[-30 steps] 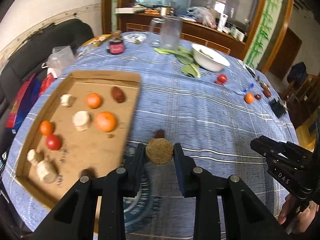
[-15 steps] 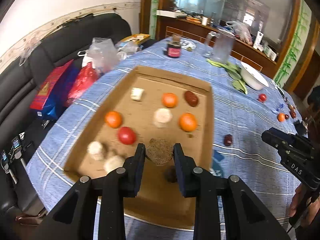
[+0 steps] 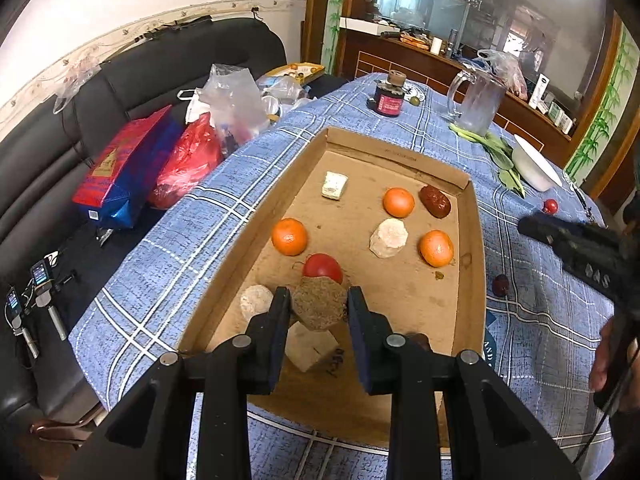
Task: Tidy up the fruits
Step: 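Carry the jujube and bun with both tools over the cardboard tray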
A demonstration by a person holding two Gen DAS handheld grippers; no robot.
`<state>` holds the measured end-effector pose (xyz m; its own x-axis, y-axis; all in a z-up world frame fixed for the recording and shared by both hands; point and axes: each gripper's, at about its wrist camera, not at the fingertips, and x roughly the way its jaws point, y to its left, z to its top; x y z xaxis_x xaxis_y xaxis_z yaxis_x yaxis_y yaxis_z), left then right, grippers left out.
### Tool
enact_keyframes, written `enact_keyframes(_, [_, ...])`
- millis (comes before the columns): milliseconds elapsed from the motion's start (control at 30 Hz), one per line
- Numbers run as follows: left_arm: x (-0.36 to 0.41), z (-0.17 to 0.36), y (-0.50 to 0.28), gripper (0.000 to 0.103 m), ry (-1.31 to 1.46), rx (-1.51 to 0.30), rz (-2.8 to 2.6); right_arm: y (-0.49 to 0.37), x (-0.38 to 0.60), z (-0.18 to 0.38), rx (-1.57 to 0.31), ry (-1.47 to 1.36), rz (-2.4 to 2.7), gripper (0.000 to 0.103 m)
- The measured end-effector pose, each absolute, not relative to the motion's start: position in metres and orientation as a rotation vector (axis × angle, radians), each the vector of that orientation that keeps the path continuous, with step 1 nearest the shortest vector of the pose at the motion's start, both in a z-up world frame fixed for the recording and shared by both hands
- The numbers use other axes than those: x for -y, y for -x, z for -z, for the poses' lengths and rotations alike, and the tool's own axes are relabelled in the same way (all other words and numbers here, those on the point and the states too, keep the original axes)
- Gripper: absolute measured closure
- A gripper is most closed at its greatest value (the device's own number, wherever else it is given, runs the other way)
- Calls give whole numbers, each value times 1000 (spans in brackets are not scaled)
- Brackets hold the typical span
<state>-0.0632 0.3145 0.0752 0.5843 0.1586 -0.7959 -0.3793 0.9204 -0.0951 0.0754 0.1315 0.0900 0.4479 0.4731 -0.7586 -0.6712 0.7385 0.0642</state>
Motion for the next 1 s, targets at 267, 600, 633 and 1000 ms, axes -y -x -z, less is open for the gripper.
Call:
enact_keyframes(267, [-305, -60, 46, 75, 290, -929, -269, -103, -172, -91, -829, 312, -774, 73])
enact_keyframes(600, [-293, -42, 21, 75, 308, -963, -240, -136, -213, -77, -846, 308, -816, 73])
enact_keyframes(633, [-292, -41, 19, 75, 306, -965, -241, -139, -217, -75, -850, 305, -821, 73])
enact_keyframes(1000, [-305, -24, 12, 75, 332, -1004, -265, -164, -256, -45, -915, 354, -870, 73])
